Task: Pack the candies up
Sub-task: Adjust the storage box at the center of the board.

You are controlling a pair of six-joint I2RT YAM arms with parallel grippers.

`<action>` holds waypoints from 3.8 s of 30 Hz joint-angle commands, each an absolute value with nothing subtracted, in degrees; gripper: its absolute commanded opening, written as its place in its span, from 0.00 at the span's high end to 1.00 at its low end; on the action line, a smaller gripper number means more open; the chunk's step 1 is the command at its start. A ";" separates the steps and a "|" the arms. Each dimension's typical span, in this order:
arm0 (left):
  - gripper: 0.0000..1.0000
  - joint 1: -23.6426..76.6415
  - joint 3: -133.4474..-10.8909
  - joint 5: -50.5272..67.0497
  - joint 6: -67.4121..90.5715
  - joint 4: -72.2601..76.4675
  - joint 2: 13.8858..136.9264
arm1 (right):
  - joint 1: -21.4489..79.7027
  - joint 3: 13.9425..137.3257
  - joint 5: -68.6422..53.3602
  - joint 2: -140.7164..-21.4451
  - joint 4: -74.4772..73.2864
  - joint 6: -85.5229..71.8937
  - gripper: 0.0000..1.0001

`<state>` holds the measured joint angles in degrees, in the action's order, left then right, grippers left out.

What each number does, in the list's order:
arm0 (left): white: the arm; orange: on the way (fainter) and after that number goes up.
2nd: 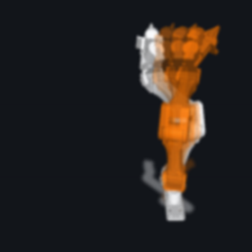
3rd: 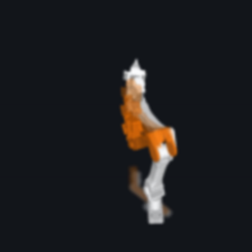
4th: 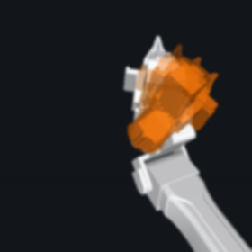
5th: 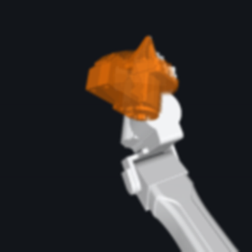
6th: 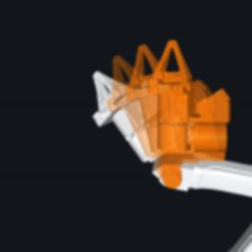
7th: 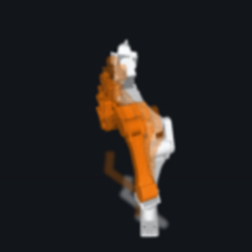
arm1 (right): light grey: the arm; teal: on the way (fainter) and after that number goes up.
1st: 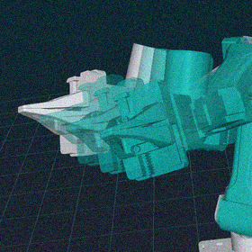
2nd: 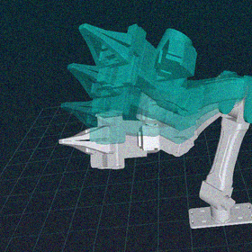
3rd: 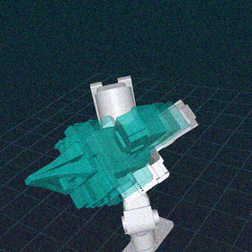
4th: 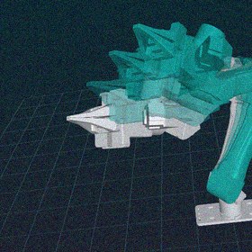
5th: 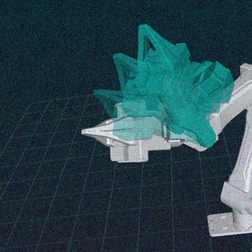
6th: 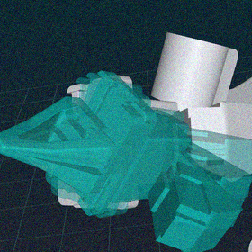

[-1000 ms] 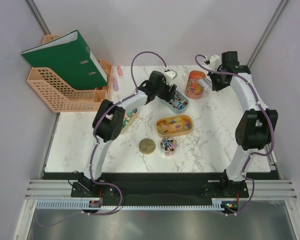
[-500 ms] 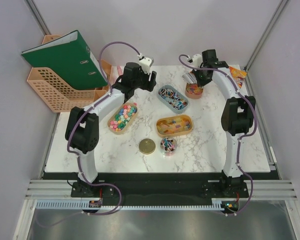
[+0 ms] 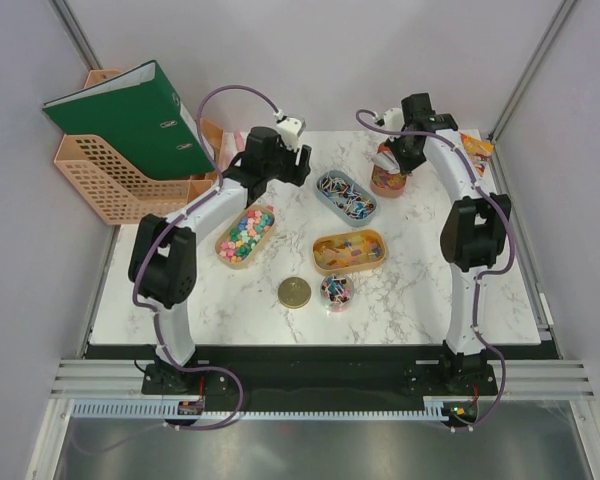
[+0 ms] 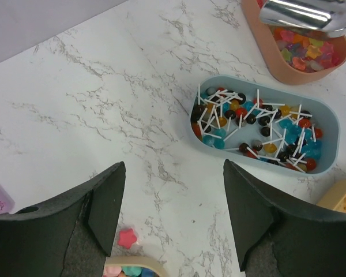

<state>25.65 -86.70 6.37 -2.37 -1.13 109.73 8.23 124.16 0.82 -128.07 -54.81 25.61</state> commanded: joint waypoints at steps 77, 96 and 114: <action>0.23 26.28 -68.82 3.95 -2.64 -3.69 94.13 | 8.09 120.24 -4.22 -131.84 -68.64 18.54 1.00; 0.23 26.54 -65.57 3.34 -2.73 -2.90 91.58 | 3.87 99.15 -2.03 -114.27 -74.18 22.41 1.00; 0.23 26.98 -64.95 3.25 -2.46 -2.20 91.32 | -3.60 115.91 0.97 -119.89 -83.67 26.72 1.00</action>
